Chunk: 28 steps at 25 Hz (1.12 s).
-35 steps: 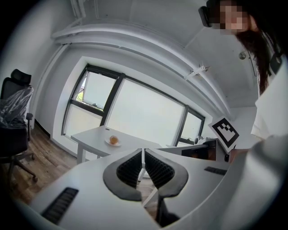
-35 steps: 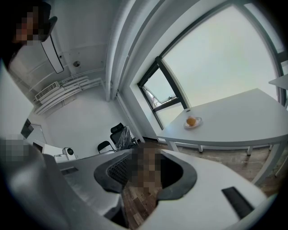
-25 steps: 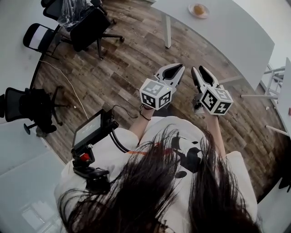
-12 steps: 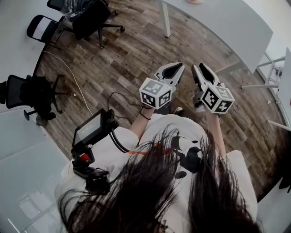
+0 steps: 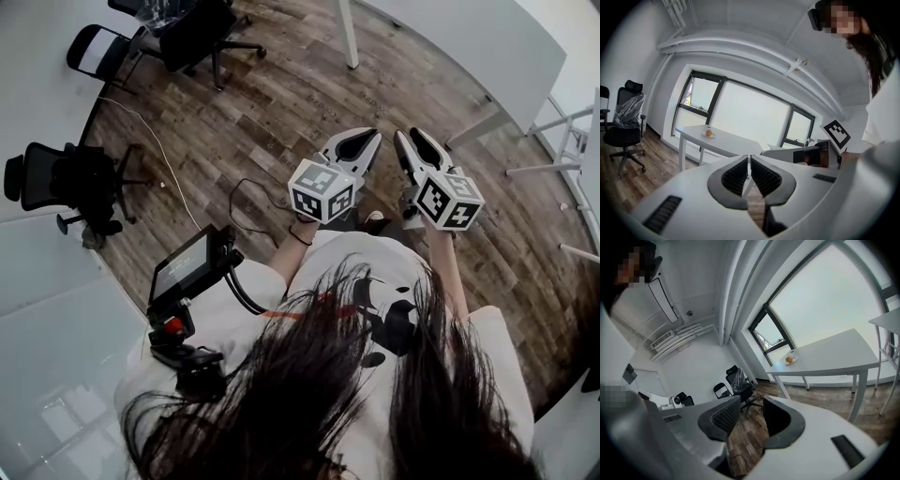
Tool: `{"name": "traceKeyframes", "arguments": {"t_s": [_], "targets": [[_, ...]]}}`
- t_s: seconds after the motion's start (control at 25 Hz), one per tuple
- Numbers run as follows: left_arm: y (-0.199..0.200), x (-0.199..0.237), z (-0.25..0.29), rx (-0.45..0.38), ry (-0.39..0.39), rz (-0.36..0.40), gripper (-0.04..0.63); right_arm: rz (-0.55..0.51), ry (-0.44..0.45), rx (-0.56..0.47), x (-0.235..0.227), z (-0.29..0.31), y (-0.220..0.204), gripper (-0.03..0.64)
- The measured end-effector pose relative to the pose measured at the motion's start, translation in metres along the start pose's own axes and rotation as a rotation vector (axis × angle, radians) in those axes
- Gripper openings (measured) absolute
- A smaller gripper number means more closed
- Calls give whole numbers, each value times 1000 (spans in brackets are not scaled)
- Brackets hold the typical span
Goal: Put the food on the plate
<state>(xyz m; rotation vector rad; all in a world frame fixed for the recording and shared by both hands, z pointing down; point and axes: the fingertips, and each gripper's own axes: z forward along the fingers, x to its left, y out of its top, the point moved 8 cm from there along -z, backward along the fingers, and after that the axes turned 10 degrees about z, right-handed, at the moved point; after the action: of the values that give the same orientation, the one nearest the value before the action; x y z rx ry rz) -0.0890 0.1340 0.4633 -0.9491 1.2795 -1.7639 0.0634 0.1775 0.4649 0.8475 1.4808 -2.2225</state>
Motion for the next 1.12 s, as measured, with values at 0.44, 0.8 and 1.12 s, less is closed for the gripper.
{"name": "traceKeyframes", "arguments": {"t_s": [0.44, 0.8, 1.12], "targets": [[8, -5, 8, -10, -23, 14, 6, -24, -14, 3, 0, -6, 7, 160], [9, -5, 11, -5, -29, 27, 6, -22, -12, 2, -1, -4, 6, 160], [14, -7, 15, -5, -43, 47, 6, -20, -15, -8, -3, -5, 9, 160]]}}
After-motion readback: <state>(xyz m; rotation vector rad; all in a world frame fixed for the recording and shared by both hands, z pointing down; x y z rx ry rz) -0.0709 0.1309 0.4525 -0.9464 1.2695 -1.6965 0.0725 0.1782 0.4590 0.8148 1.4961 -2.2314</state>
